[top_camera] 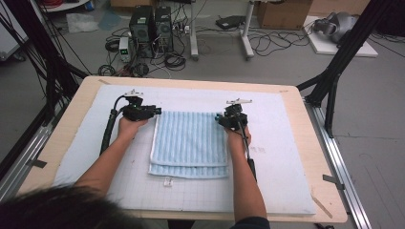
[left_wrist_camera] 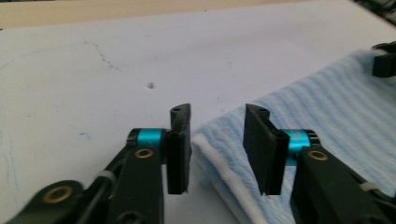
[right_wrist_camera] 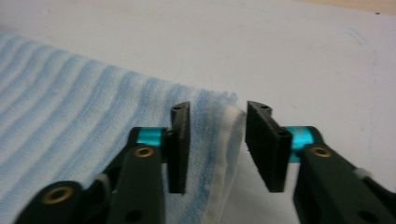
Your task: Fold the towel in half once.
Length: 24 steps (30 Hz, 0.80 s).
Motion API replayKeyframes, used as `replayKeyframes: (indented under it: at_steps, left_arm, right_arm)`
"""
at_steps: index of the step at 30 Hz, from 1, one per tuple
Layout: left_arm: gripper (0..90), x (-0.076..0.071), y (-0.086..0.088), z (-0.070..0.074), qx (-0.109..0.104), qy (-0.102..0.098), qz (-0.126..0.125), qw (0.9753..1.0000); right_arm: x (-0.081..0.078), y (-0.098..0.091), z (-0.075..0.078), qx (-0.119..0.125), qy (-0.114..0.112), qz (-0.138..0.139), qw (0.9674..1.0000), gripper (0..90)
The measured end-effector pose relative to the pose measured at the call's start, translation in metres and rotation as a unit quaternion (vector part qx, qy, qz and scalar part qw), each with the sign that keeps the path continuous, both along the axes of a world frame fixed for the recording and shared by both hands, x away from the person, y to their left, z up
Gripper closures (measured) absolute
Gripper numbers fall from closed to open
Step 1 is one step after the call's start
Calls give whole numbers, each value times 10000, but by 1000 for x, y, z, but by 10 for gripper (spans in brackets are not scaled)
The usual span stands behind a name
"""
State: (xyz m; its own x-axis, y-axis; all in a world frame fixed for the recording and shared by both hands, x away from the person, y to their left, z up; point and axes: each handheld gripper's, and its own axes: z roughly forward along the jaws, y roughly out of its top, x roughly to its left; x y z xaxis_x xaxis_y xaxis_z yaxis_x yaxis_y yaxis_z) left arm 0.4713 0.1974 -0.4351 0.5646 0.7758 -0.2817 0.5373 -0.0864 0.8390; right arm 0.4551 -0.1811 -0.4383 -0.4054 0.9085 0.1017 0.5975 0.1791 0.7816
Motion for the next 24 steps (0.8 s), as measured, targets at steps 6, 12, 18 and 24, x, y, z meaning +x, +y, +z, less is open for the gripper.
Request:
replayKeyframes:
  at_steps: [6, 12, 18, 24]
  left_arm:
    - [424, -34, 7, 7, -182, -171, -225, 9994]
    - [385, -74, 16, 9, -307, -457, -312, 9980]
    - [267, -101, 21, 7, -321, -420, -354, 9980]
    - [208, -122, 21, 4, -236, -403, -426, 9980]
  right_arm:
    - [-22, -10, 17, 95, -170, 248, 9995, 421]
    - [-55, -17, 29, 70, -278, 568, 9980, 313]
    - [-82, -21, 32, 38, -207, 690, 9974, 216]
    - [-104, -25, 32, 108, -281, 868, 9958, 255]
